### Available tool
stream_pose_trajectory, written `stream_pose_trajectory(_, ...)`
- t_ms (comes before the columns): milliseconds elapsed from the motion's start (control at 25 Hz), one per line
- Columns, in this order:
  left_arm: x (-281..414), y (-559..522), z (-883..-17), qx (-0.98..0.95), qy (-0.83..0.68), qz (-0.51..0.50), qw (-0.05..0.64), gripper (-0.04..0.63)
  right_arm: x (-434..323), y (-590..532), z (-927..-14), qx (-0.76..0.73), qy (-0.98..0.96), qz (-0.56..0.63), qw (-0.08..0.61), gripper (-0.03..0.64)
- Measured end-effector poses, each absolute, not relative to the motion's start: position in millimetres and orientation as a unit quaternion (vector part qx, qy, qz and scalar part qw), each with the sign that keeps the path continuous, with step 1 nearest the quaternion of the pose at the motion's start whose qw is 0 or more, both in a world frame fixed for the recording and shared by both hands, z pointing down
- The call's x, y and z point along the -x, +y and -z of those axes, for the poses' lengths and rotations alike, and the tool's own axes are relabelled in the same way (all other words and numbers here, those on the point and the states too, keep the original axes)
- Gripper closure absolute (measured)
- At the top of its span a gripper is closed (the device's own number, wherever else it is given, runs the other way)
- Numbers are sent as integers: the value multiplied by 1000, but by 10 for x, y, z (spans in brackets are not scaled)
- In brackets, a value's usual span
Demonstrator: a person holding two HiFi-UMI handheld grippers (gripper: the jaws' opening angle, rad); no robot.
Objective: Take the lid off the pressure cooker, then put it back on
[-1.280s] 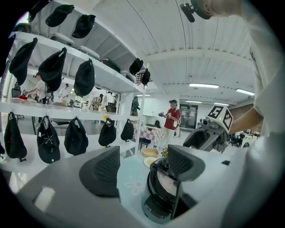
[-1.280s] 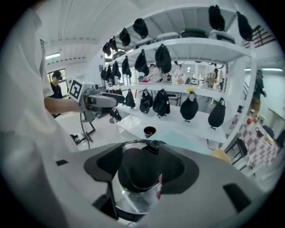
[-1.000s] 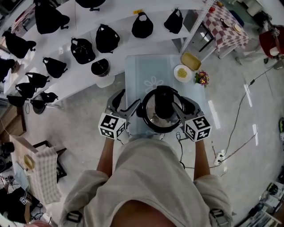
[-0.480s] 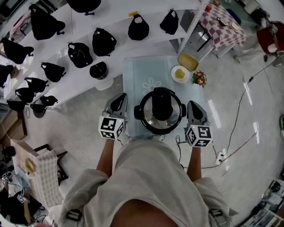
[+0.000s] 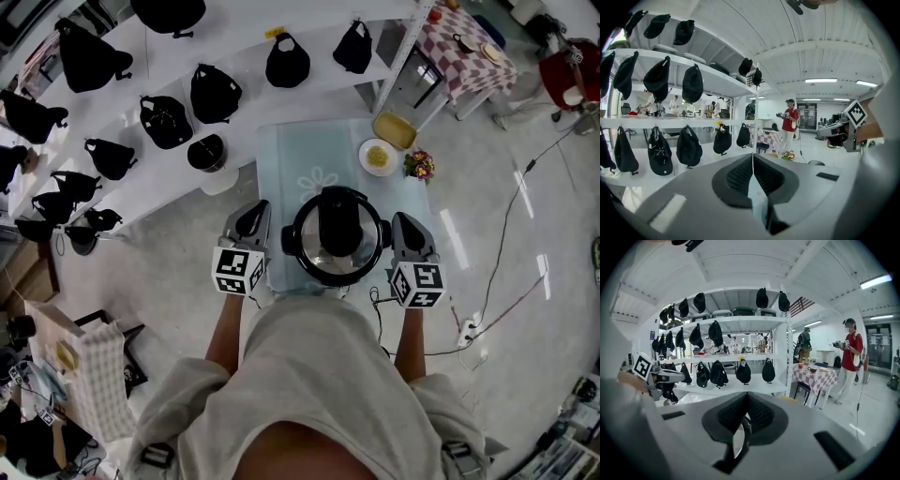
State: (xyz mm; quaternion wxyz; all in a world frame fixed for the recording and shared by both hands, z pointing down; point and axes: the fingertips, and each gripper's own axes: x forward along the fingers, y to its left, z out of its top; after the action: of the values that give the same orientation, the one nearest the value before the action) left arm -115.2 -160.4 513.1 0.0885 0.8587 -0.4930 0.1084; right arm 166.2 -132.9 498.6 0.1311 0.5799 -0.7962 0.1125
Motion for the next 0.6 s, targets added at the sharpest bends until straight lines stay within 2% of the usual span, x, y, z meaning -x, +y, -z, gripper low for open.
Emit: stream_pose_trajectory(600,1147,-1598,-5152,-859,-491,-106,97,583,-1598,-1327,-5055,-572,-799,-115,143,617)
